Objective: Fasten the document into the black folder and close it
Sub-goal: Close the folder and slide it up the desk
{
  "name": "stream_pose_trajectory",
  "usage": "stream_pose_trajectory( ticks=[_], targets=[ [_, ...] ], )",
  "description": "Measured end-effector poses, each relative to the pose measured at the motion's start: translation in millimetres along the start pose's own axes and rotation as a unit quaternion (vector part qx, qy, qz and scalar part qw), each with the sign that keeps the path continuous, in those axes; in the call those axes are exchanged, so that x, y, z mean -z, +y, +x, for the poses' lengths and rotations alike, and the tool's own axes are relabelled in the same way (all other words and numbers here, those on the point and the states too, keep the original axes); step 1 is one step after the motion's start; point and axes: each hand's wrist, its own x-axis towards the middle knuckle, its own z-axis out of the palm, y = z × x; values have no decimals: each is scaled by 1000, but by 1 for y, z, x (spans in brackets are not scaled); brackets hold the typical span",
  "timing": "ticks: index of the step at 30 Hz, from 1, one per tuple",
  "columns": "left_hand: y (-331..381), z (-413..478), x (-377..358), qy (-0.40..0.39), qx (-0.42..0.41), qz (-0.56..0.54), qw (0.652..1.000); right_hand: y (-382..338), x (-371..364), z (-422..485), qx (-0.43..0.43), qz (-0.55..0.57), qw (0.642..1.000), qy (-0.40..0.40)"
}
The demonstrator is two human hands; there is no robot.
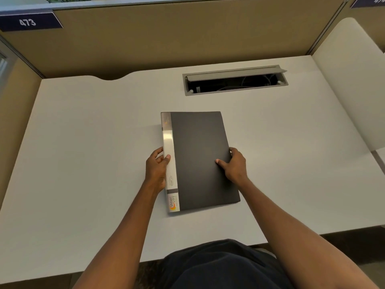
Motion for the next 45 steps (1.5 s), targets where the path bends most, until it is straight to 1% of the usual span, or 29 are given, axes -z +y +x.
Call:
stream_pose_trajectory(
  ticks=[3,6,9,14,21,33,41,45],
  targets=[
    [3,2,5,53,-50,121,990,-9,-11,0,3,-18,1000,-1],
    [10,9,14,93,-85,166,978,-22,-25,1,8,-25,1000,-12],
    [22,20,27,119,-96,196,969,-41,-40,4,18,-19,1000,-15],
    [45,52,48,146,-90,216,961,-83,-64,21,36,-4,999,-18],
    [85,110,64,164,-83,230,956,-142,-90,63,46,15,998,-27],
    [150,216,66,158,-68,257,951,-214,-120,150,47,2,998,-32],
    [168,257,56,155,-66,302,938,-229,-135,189,29,-68,996,-45],
    [164,264,50,174,-65,304,934,-228,-141,191,51,-131,990,-29]
  ],
)
